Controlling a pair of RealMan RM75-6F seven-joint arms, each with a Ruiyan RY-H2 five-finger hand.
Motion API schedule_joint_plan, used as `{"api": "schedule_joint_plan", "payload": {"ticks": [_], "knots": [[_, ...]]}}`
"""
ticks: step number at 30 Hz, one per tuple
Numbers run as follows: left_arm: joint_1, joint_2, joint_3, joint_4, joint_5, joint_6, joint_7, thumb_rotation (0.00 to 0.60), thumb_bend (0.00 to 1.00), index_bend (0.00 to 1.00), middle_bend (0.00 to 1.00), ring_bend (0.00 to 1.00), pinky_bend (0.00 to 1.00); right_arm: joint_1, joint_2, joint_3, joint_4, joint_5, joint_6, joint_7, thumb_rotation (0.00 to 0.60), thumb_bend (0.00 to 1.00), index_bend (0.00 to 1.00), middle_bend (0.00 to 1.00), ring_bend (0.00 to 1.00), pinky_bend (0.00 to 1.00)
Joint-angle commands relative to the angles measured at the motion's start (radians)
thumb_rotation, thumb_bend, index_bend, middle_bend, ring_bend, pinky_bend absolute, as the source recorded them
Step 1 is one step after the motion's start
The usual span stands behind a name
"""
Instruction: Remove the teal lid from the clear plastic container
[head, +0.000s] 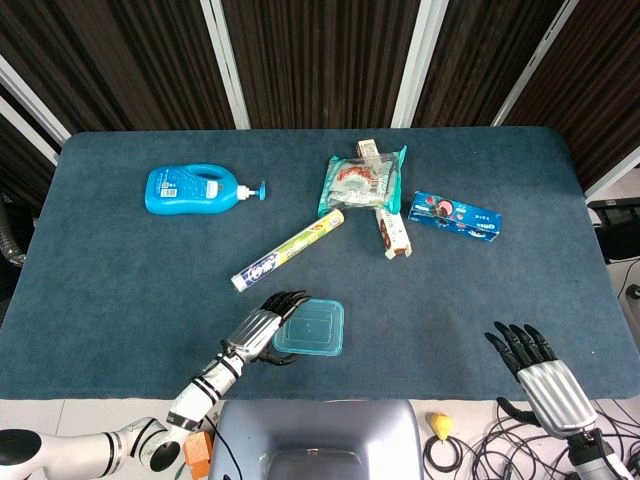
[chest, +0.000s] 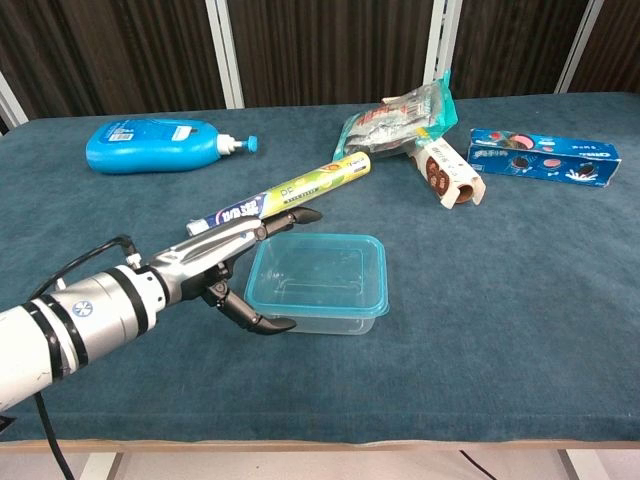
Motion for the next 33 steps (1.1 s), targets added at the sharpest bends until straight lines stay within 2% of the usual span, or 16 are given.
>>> {"api": "schedule_joint_plan", "payload": {"ticks": [1, 13, 17, 19, 21, 27, 30, 33], "knots": [[0.000, -0.002, 0.001, 0.002, 0.002, 0.000, 0.000, 0.600, 0.22, 0.00, 0.00, 0.00, 0.00, 0.000, 0.000, -0.001, 0.001, -0.002, -0.002, -0.001, 0.600, 0.16, 0.00, 0.00, 0.00, 0.00], [0.001, -0.023, 0.006, 0.037, 0.007, 0.000, -0.011, 0.600, 0.23, 0.00, 0.00, 0.00, 0.00, 0.005, -0.004, -0.005, -0.002, -0.010, -0.024, -0.009, 0.600, 0.16, 0.00, 0.00, 0.00, 0.00], [0.003, -0.040, 0.009, 0.059, 0.011, 0.004, -0.013, 0.600, 0.23, 0.00, 0.00, 0.00, 0.04, 0.009, -0.007, -0.004, -0.005, -0.006, -0.035, -0.017, 0.600, 0.16, 0.00, 0.00, 0.00, 0.00], [0.004, -0.045, 0.014, 0.070, 0.016, 0.006, -0.015, 0.600, 0.24, 0.05, 0.00, 0.00, 0.08, 0.009, -0.008, -0.002, -0.007, -0.003, -0.037, -0.019, 0.600, 0.16, 0.00, 0.00, 0.00, 0.00], [0.005, -0.048, 0.018, 0.077, 0.021, 0.007, -0.015, 0.600, 0.24, 0.15, 0.05, 0.05, 0.13, 0.009, -0.009, -0.001, -0.008, -0.001, -0.036, -0.021, 0.600, 0.16, 0.00, 0.00, 0.00, 0.00], [0.019, -0.068, 0.029, 0.104, 0.054, 0.051, -0.024, 0.600, 0.25, 0.47, 0.36, 0.36, 0.33, 0.011, -0.014, -0.001, -0.011, 0.003, -0.048, -0.033, 0.600, 0.16, 0.00, 0.00, 0.00, 0.00], [0.028, -0.078, 0.035, 0.116, 0.069, 0.076, -0.025, 0.600, 0.26, 0.55, 0.46, 0.44, 0.43, 0.016, -0.021, 0.000, -0.012, 0.003, -0.058, -0.042, 0.600, 0.16, 0.00, 0.00, 0.00, 0.00], [0.034, -0.081, 0.037, 0.115, 0.075, 0.090, -0.021, 0.600, 0.27, 0.55, 0.48, 0.45, 0.47, 0.032, -0.036, 0.009, -0.012, 0.001, -0.076, -0.049, 0.600, 0.16, 0.00, 0.00, 0.00, 0.00]]}}
